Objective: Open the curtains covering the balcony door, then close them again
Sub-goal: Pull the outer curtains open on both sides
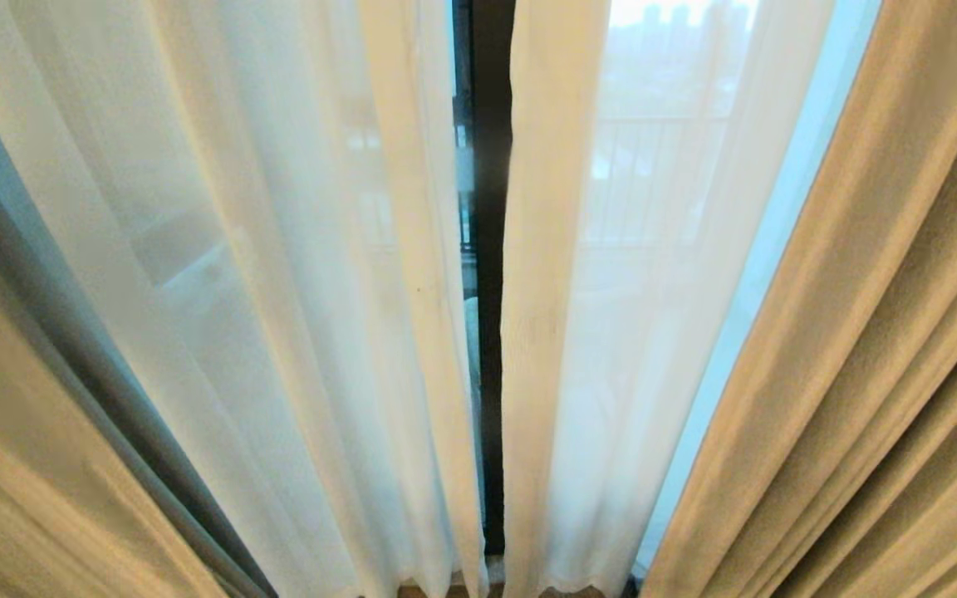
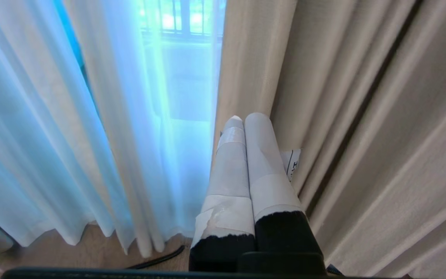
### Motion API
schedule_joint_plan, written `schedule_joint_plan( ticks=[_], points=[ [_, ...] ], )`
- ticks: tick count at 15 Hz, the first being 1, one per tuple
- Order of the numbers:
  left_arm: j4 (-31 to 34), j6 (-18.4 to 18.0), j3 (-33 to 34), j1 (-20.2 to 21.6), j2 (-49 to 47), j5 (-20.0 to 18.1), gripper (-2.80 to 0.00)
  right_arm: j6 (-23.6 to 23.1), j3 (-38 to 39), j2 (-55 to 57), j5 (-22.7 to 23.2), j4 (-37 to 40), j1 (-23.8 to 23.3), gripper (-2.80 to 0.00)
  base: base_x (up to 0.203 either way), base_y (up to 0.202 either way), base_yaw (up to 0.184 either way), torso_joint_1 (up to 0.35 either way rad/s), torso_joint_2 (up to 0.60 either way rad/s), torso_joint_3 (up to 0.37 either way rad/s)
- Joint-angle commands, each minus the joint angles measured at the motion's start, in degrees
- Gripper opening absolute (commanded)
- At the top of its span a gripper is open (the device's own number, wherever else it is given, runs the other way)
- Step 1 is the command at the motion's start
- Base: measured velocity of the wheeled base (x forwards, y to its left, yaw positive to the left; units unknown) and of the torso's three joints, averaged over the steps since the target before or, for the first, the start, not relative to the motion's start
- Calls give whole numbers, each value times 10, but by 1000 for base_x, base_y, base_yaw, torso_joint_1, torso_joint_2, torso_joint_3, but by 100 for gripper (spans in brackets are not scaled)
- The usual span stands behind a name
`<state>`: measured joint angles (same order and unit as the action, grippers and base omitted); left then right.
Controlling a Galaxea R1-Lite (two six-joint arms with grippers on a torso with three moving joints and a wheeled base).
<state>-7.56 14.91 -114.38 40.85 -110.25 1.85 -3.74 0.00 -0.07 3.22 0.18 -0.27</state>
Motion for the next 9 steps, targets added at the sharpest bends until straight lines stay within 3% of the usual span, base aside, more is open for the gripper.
schedule_joint_plan(
  ticks=[1,6,9],
  points=[
    [0,1,9,0,13,0,0,0,0,1,0,0,0,-280,0,0,0,0,0,0],
    [0,-3,95,-9,68,3,0,0,0,1,0,0,0,-280,0,0,0,0,0,0],
    [-1,-14,192,-13,126,6,0,0,0,1,0,0,0,-280,0,0,0,0,0,0]
  ],
)
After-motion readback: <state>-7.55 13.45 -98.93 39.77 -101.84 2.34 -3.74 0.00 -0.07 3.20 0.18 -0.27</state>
